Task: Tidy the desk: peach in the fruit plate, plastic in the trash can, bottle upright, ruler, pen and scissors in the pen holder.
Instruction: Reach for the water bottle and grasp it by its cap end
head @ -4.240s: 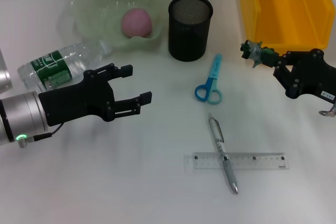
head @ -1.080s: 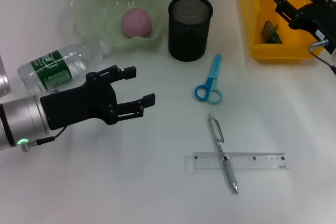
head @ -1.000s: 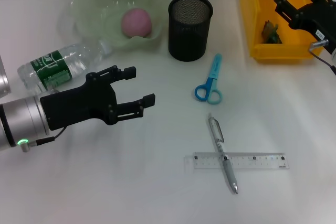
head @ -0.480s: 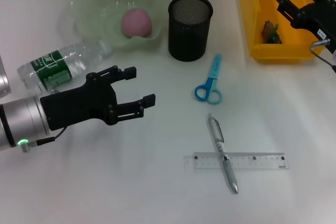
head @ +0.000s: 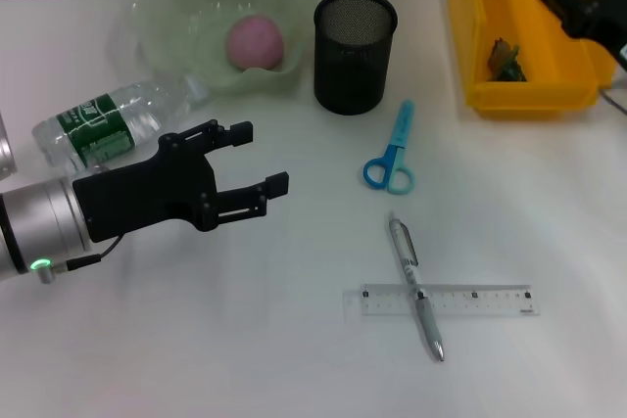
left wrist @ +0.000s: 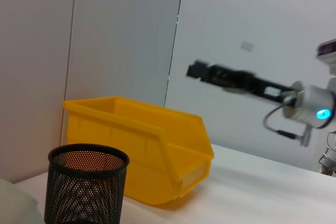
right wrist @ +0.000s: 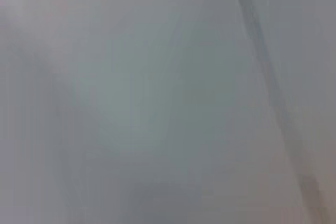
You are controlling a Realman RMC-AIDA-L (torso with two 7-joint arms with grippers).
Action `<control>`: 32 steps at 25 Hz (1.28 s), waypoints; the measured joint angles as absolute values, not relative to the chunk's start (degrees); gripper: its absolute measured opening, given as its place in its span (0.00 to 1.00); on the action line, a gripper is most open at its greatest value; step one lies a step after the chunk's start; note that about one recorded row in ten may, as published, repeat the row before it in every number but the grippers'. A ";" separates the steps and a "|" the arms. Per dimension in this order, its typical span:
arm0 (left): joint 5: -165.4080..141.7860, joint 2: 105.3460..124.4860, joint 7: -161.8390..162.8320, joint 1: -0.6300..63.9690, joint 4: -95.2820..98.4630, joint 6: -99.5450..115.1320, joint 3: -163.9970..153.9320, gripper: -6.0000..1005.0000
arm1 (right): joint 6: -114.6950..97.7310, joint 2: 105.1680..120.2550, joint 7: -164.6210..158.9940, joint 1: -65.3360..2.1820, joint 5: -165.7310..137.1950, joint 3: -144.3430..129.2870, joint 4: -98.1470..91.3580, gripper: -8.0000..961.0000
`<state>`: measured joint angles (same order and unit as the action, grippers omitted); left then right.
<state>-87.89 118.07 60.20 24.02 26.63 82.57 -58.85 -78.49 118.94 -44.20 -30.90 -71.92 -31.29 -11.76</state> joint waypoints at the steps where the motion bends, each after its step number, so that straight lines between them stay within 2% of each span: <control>1: -87.89 117.99 60.20 24.01 26.63 82.61 -58.81 0.81 | -81.09 118.84 -46.78 -30.01 -73.75 -33.01 -13.60 0.75; 8: -87.89 117.61 60.20 23.79 26.63 82.63 -58.20 0.80 | -88.63 118.02 -53.23 -28.51 -89.37 -40.28 -19.18 0.75; 15: -88.18 116.93 60.74 23.46 26.73 81.97 -57.44 0.80 | -87.34 117.88 -53.66 -29.42 -100.53 -40.79 -19.24 0.75; 23: -88.32 116.80 60.81 23.21 26.65 81.46 -57.30 0.80 | -80.54 118.81 -53.36 -29.15 -102.50 -44.29 -18.75 0.75; 32: -88.34 116.89 60.82 22.85 26.62 81.36 -57.30 0.80 | -79.01 118.96 -53.22 -29.14 -102.57 -45.46 -18.44 0.75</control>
